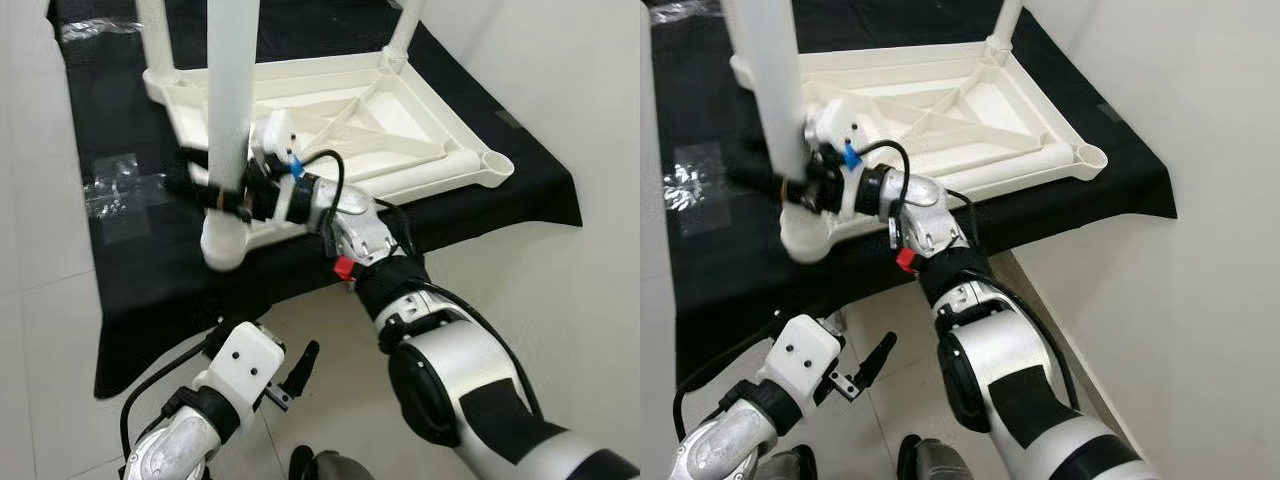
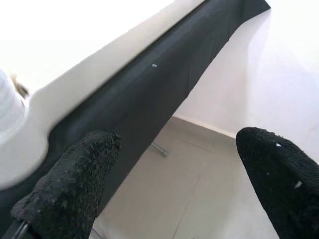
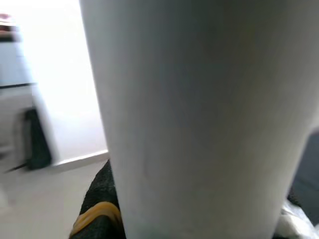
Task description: Building children table
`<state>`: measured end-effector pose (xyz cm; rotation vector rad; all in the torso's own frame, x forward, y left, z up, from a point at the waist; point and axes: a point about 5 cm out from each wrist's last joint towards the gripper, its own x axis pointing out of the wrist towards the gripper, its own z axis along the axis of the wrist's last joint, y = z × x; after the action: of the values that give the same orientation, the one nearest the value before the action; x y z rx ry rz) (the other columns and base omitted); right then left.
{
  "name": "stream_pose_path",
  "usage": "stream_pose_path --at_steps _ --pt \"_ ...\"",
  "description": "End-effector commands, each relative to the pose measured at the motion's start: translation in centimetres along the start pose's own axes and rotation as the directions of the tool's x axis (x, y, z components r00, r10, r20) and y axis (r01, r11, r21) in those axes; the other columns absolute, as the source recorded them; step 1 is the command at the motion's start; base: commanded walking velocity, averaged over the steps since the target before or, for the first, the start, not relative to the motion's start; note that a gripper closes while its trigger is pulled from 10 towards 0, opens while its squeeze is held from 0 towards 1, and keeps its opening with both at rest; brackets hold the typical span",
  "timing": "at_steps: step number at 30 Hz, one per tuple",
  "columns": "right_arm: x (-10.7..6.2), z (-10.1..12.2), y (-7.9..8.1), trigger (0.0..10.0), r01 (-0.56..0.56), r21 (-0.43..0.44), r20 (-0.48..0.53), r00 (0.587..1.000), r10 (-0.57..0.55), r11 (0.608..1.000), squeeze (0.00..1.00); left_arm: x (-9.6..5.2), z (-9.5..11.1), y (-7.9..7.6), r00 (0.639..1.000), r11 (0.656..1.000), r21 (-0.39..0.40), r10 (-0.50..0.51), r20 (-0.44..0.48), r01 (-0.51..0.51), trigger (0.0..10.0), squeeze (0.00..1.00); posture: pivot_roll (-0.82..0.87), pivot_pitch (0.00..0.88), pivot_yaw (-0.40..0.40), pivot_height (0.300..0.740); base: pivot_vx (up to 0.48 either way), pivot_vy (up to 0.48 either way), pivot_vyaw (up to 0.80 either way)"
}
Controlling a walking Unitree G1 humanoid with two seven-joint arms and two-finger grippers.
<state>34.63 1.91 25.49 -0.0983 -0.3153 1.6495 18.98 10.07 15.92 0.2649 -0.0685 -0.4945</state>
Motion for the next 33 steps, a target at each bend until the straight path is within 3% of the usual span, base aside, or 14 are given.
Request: stream_pose_path --at_steps 1,3,4,6,12,15,22,23,24,25,29,33 --pt "-1.1 -6.2 3.3 10.0 -0.15 0.285 -0.172 0.964 0.204 0.947 0.0 -0.4 -0.2 -0.5 1.0 0.999 -0.022 -0.027 -0.014 0.026 10.0 0.0 0.17 0.258 -0.215 0.74 0.0 0.0 0.0" --pt "-1.8 -6.2 3.6 10.0 -0.249 0.274 -0.219 0.925 0.312 0.929 0.0 -0.6 -0.1 -0.7 0.999 0.999 -0.037 -0.037 -0.019 0.036 10.0 0.0 0.17 0.269 -0.22 0.74 0.0 0.0 0.0" --pt "-1.8 -6.2 3.6 10.0 -0.249 0.274 -0.219 0.925 0.312 0.929 0.0 -0.6 -0.1 -0.7 0.999 0.999 -0.037 -0.037 -0.019 0.036 10.0 0.0 0.17 0.269 -0.22 0.74 0.0 0.0 0.0" --pt "-2.0 -6.2 3.8 10.0 -0.317 0.26 -0.278 0.88 0.385 0.912 0.0 -0.9 -0.1 -0.8 0.999 0.998 -0.042 -0.038 -0.024 0.037 10.0 0.0 0.17 0.277 -0.222 0.74 0.0 0.0 0.0" --pt "-1.6 -5.9 3.7 10.0 -0.346 0.251 -0.303 0.859 0.413 0.904 0.0 -1.0 0.0 -0.9 0.999 0.998 -0.045 -0.041 -0.024 0.04 10.0 0.0 0.17 0.282 -0.221 0.74 0.0 0.0 0.0" --pt "-0.7 -5.0 2.8 10.0 -0.286 0.204 -0.315 0.886 0.34 0.936 0.0 -1.1 0.1 -0.9 0.998 0.997 -0.056 -0.055 -0.026 0.053 10.0 0.0 0.17 0.283 -0.219 0.74 0.0 0.0 0.0" --pt "0.0 -3.5 1.6 10.0 -0.186 0.229 -0.207 0.95 0.234 0.955 0.0 -2.0 -0.2 -0.7 0.998 0.997 -0.065 -0.038 -0.057 0.034 10.0 0.0 0.18 0.283 -0.223 0.74 0.0 0.0 0.0" --pt "0.1 -3.2 1.2 10.0 -0.12 0.227 -0.171 0.972 0.161 0.966 0.0 -2.2 -0.3 -0.6 0.998 0.998 -0.064 -0.011 -0.069 0.007 10.0 0.0 0.18 0.283 -0.225 0.74 0.0 0.0 0.0" --pt "0.1 -3.2 1.2 10.0 -0.12 0.227 -0.171 0.972 0.161 0.966 0.0 -2.2 -0.3 -0.6 0.998 0.998 -0.064 -0.011 -0.069 0.007 10.0 0.0 0.18 0.283 -0.225 0.74 0.0 0.0 0.0" --pt "0.0 -3.2 0.7 10.0 -0.026 0.229 -0.14 0.988 0.06 0.973 0.0 -2.2 -0.4 -0.5 0.997 0.998 -0.06 0.004 -0.072 -0.008 10.0 0.0 0.18 0.281 -0.224 0.74 0.0 0.0 0.0" --pt "-0.6 -3.5 0.3 10.0 0.073 0.235 -0.117 0.992 -0.047 0.969 0.0 -2.0 -0.5 -0.5 0.998 0.998 -0.055 0.005 -0.07 -0.009 10.0 0.0 0.18 0.277 -0.22 0.74 0.0 0.0 0.0" --pt "-1.1 -4.0 0.7 10.0 0.049 0.243 -0.11 0.994 -0.023 0.969 0.0 -2.0 -0.5 -0.5 0.998 0.999 -0.052 0.001 -0.069 -0.005 10.0 0.0 0.18 0.274 -0.216 0.74 0.0 0.0 0.0"
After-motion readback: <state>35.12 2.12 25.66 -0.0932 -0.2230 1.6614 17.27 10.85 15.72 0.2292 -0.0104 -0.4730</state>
